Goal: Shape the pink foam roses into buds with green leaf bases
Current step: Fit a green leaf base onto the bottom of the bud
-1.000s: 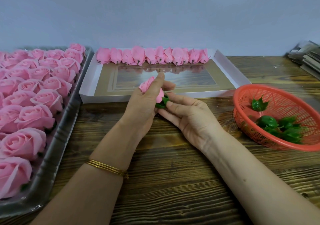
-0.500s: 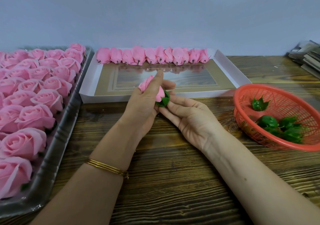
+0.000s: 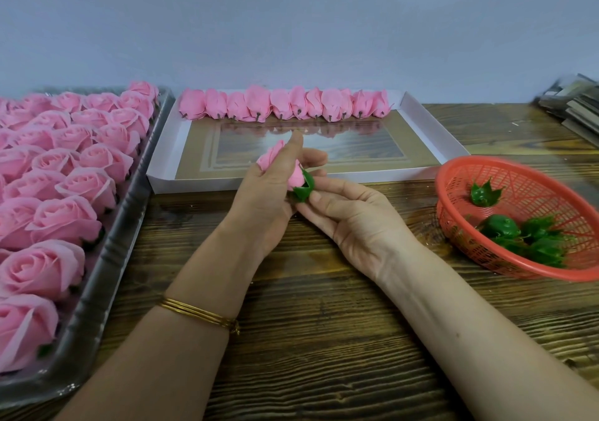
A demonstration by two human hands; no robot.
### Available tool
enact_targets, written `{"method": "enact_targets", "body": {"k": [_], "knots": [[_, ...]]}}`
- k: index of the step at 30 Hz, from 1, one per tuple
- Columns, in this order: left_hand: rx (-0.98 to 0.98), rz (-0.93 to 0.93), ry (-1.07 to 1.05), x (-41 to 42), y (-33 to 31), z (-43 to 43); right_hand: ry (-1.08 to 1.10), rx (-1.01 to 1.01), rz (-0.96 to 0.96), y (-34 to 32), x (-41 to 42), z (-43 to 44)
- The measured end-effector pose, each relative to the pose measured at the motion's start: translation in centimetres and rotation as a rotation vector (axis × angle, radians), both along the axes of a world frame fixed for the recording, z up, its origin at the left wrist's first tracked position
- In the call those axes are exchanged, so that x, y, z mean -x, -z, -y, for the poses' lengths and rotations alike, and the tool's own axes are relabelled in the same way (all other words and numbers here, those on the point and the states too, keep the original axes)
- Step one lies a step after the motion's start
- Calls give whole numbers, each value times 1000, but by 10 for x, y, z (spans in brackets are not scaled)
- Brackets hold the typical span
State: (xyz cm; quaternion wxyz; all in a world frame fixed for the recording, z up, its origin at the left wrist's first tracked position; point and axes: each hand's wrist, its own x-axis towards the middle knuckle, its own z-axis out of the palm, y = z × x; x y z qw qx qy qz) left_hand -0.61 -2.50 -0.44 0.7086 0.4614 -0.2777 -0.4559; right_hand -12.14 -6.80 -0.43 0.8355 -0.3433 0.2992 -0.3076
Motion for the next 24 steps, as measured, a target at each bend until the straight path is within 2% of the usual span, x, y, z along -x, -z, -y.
{"method": "enact_targets", "body": {"k": [7, 24], "knots": [[-46, 90, -63, 2, 3, -1, 35, 80, -72, -2, 0, -2], [-39, 367, -50, 6, 5, -2, -46, 31, -27, -3, 3, 1]]}}
